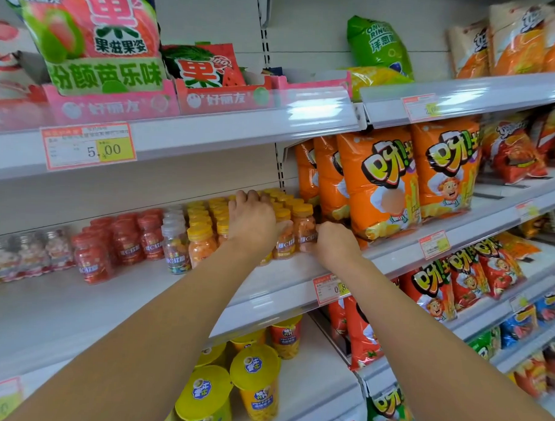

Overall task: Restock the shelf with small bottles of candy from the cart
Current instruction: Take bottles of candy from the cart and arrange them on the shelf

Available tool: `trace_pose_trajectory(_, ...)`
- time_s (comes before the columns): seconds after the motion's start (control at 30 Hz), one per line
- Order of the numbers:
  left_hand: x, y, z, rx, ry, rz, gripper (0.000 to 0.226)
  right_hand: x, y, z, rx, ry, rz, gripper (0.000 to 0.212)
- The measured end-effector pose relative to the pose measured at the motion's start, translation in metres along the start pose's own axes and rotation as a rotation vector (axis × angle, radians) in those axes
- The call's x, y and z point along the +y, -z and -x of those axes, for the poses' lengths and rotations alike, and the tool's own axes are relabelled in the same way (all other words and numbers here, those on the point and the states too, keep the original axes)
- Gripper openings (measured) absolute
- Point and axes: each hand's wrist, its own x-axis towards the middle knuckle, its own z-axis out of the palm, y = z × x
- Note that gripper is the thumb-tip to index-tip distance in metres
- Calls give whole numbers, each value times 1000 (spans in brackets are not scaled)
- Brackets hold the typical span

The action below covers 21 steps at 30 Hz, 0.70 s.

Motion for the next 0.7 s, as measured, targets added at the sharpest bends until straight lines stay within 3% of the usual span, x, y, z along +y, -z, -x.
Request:
trace_pose_trajectory(0.13, 1, 9, 18, 149, -41, 132, 53, -2, 3, 3, -16, -19, 1, 20)
trace_pose_trajectory(0.23, 0, 17, 55, 286, -156, 350, 31, -5, 11, 21, 169, 23, -30, 21)
trace_pose_trajectory(0.33, -5, 19, 110, 241, -187, 609, 11, -11, 20, 57, 408, 194, -231, 19)
trace_pose_trajectory(0.4, -11, 17, 149, 140, -124, 793, 16, -16, 23, 88, 453, 301, -307, 9)
trace_pose_trajectory(0.53, -26, -10, 228, -1, -111, 809, 44, -12, 4, 153, 226, 351, -305, 21)
trace_pose_trajectory(0.7, -38, -65, 327, -335, 23, 811, 45, 27, -59, 232, -165, 236, -272, 18)
